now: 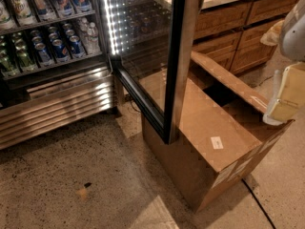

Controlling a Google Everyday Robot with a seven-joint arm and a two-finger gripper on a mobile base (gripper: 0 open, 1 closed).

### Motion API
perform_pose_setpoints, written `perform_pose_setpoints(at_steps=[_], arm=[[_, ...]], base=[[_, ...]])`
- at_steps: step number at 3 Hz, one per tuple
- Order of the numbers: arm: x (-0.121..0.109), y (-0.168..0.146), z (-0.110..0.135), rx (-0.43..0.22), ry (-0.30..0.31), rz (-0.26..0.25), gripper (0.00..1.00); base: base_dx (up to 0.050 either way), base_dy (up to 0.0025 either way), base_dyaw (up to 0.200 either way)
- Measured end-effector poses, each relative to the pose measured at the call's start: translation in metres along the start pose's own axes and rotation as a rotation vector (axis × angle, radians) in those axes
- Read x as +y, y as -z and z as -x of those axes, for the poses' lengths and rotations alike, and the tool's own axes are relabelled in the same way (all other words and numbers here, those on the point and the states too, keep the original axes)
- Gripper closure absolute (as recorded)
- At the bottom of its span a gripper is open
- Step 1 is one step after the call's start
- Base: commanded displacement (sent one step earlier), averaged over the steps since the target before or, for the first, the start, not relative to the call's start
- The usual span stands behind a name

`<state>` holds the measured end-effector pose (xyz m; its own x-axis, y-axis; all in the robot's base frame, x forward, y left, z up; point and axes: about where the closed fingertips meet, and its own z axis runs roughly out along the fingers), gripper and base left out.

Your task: Close right fridge door

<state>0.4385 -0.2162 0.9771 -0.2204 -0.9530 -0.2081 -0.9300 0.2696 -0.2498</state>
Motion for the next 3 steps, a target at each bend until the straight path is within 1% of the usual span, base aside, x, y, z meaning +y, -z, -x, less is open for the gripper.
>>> perform_pose_setpoints(at_steps=[2,3], arm=[[0.0,0.0,0.0,0.0,0.0,0.0,0.0],[-0.0001,0.0001,0.0,0.0,0.0,0.0,0.0]], base=[[0.049,0.00001,0.0],[0.0,0.0,0.0]])
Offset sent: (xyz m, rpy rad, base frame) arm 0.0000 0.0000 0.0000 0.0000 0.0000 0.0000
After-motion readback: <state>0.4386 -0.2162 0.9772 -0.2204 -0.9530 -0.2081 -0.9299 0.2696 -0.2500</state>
